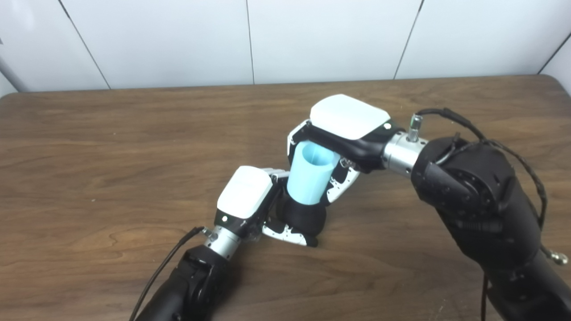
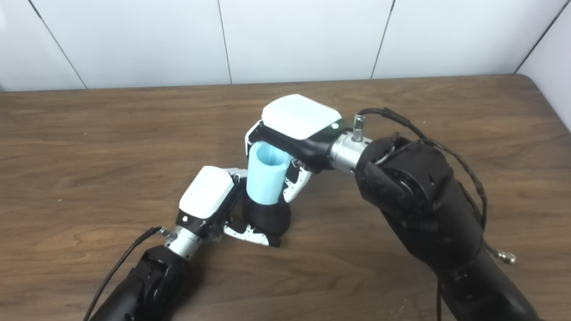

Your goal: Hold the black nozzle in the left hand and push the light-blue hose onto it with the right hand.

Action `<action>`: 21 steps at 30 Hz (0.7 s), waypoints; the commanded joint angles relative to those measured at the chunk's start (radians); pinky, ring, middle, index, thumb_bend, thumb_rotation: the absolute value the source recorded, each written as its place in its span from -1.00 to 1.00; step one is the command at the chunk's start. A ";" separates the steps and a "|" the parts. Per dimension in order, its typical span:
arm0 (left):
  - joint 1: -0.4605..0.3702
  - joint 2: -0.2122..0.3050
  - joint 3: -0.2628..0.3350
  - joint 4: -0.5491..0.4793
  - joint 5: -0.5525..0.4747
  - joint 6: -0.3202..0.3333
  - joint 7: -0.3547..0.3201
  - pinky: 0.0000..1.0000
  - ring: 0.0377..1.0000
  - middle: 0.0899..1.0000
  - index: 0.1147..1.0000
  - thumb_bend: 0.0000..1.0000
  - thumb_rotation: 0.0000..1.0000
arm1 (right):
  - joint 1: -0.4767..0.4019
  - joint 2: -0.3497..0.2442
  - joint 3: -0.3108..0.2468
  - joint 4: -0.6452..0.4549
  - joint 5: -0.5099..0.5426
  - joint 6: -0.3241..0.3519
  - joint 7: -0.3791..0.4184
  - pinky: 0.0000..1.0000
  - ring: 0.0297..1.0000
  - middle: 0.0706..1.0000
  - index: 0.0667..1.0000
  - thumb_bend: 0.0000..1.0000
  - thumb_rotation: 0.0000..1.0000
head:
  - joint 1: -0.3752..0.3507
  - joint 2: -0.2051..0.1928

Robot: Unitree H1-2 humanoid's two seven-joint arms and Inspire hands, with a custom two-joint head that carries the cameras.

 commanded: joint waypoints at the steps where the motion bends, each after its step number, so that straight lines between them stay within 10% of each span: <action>1: 0.100 0.012 -0.064 0.087 0.005 0.059 -0.178 -0.19 -0.01 -0.06 -0.22 -0.05 -1.00 | -0.049 -0.017 0.007 0.002 -0.004 0.000 0.055 -0.49 -0.26 -0.03 -0.02 -0.02 -1.00 | 0.000 0.001; 21: 0.099 0.014 -0.060 0.081 0.003 0.065 -0.183 -0.20 -0.01 -0.05 -0.22 -0.05 -1.00 | 0.007 -0.017 -0.008 0.001 -0.049 0.008 0.072 -0.42 -0.26 -0.03 0.00 0.01 -1.00 | -0.001 -0.001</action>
